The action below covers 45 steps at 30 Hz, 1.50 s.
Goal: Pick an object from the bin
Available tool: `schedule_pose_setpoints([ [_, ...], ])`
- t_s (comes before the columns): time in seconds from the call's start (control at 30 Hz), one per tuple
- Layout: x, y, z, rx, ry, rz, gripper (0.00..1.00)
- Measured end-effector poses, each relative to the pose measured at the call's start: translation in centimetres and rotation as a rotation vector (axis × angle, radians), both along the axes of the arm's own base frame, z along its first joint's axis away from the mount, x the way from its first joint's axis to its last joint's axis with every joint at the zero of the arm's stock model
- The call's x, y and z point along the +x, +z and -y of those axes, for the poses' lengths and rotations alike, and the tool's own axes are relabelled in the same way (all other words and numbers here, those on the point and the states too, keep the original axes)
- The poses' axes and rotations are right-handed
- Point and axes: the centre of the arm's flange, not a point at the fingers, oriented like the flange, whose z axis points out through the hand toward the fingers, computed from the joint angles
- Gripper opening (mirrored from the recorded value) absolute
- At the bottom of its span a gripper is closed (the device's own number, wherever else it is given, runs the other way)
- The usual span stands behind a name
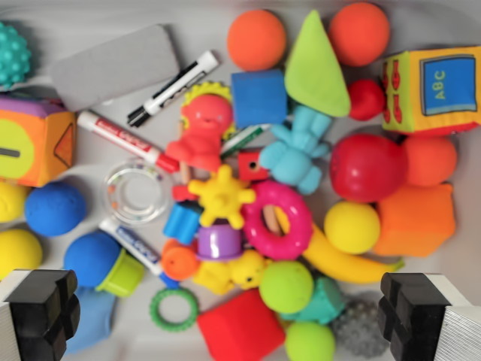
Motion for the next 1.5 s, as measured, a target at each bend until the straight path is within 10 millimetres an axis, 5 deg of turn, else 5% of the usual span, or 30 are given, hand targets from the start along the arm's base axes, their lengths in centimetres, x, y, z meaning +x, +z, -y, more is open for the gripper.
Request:
schedule_pose_setpoints([
  [1.5,0.5,-1.7,-1.2,0.005,-0.111,-0.007,1.00],
])
